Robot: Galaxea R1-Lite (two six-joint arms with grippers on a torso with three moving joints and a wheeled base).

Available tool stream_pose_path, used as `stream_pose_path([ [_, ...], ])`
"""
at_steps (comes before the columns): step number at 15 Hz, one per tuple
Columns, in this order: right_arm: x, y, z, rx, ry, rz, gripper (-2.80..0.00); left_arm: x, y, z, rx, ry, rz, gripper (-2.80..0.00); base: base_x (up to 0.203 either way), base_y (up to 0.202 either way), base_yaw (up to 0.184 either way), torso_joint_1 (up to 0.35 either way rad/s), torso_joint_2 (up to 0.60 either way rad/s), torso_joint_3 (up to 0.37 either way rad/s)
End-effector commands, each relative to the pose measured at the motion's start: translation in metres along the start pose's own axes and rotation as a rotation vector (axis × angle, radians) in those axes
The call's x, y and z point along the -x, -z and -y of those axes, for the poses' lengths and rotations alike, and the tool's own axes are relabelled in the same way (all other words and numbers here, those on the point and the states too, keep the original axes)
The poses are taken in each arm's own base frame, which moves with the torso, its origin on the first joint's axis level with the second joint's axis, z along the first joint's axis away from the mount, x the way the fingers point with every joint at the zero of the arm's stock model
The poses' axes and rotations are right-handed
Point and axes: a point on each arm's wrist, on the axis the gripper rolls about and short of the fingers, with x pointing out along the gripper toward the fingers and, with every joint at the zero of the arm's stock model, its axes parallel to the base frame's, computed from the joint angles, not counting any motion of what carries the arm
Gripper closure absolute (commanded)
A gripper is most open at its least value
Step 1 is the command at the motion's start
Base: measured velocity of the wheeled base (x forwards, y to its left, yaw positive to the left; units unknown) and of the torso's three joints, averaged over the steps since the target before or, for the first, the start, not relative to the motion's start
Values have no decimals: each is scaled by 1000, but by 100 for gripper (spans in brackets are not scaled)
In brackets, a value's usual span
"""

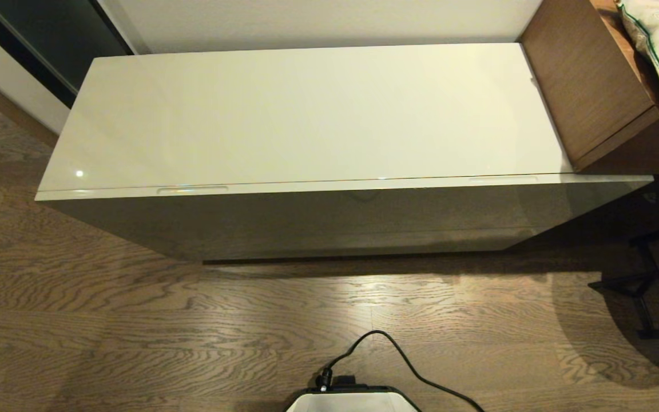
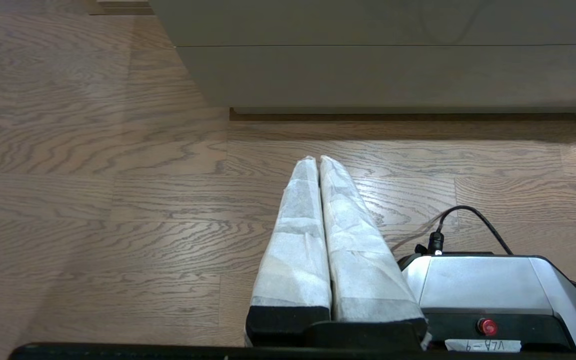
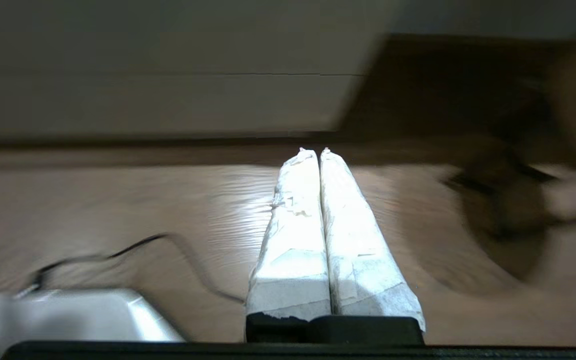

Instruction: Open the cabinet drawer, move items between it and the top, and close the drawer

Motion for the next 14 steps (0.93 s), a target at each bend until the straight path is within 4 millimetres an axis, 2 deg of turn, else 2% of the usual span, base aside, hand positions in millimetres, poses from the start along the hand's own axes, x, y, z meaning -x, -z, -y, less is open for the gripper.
stream_pose_path([
  [1,-1,3,-2,-32,-63,-11,0,0,0,0,0,0,1,0,0,0,0,0,0,0],
  [5,0,9,-2,-160,-63,-84,0,0,0,0,0,0,0,0,0,0,0,0,0,0],
  [14,0,9,-2,-160,-63,-78,0,0,0,0,0,0,1,0,0,0,0,0,0,0],
])
